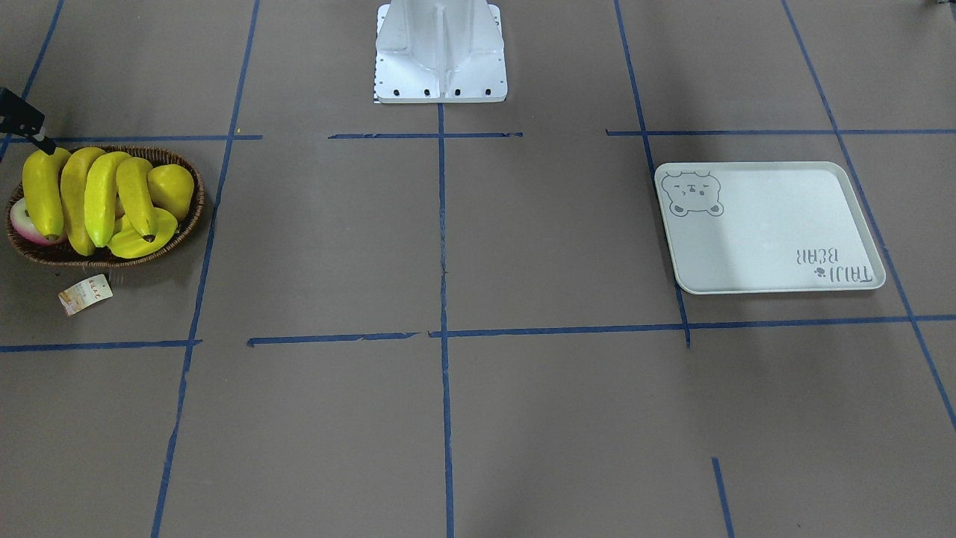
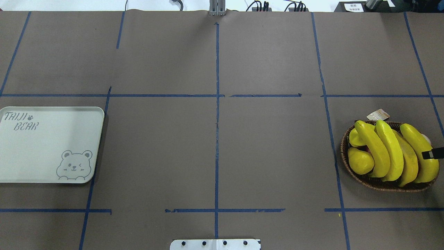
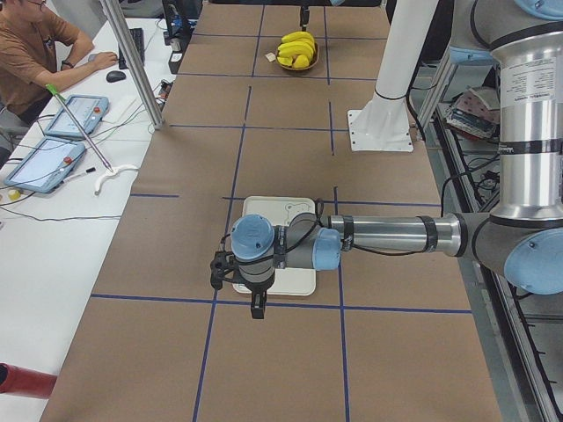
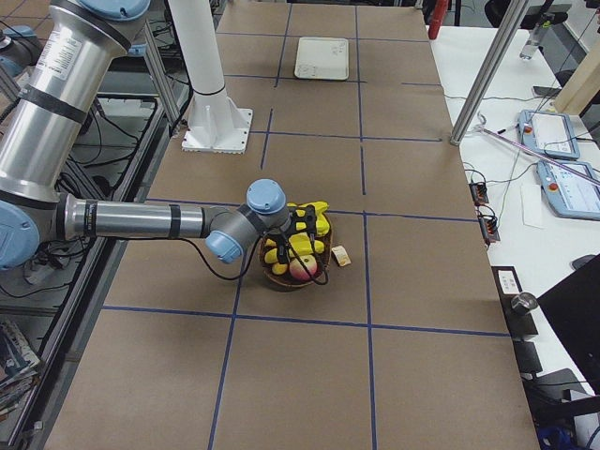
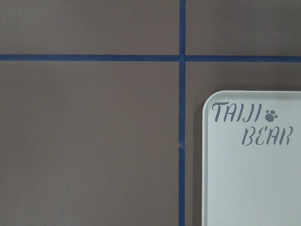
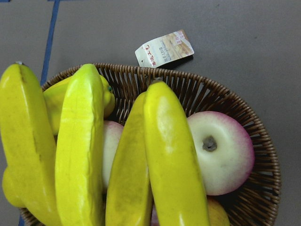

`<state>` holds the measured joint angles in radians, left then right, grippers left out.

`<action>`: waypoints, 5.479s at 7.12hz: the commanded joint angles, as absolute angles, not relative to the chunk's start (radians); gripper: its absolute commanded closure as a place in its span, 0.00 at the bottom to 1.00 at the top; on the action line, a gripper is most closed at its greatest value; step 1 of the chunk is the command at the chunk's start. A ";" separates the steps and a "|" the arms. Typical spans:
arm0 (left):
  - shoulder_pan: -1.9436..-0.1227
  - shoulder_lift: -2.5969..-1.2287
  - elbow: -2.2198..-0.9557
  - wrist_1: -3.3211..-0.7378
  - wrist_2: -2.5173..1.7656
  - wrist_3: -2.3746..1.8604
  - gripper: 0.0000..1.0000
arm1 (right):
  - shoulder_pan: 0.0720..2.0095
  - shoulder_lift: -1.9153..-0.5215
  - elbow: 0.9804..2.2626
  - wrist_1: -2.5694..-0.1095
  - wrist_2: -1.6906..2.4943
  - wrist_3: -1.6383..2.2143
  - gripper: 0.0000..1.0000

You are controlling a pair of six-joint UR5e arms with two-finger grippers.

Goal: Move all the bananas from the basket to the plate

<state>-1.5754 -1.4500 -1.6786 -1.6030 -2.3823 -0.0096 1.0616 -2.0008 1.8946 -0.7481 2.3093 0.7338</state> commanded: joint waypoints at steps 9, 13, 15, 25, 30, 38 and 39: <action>-1.574 -1.459 -1.678 -1.603 -2.382 -0.012 0.00 | 1.006 -2.011 1.850 -0.741 2.295 0.735 0.26; -1.574 -1.463 -1.677 -1.601 -2.382 -0.012 0.00 | 1.006 -2.017 1.848 -0.741 2.303 0.735 0.56; -1.574 -1.463 -1.675 -1.601 -2.382 -0.014 0.00 | 1.009 -2.017 1.853 -0.736 2.303 0.732 0.93; -1.571 -1.482 -1.646 -1.603 -2.385 -0.012 0.00 | 1.199 -2.028 2.063 -0.755 2.605 0.704 1.00; -1.435 -1.558 -1.664 -1.907 -2.391 -0.231 0.00 | 1.073 -1.521 2.006 -1.101 2.466 0.755 0.99; -0.877 -2.040 -1.697 -2.483 -2.256 -1.772 0.01 | 0.571 -1.054 1.974 -1.124 1.996 1.423 0.99; -0.812 -2.063 -1.703 -2.517 -2.179 -1.831 0.01 | 0.560 -1.049 1.974 -1.124 1.993 1.424 0.99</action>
<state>-0.8916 -2.0293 -1.6946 -2.4666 -2.2621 -1.7404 0.5913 -1.0676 1.9735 -1.1247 2.0196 1.4158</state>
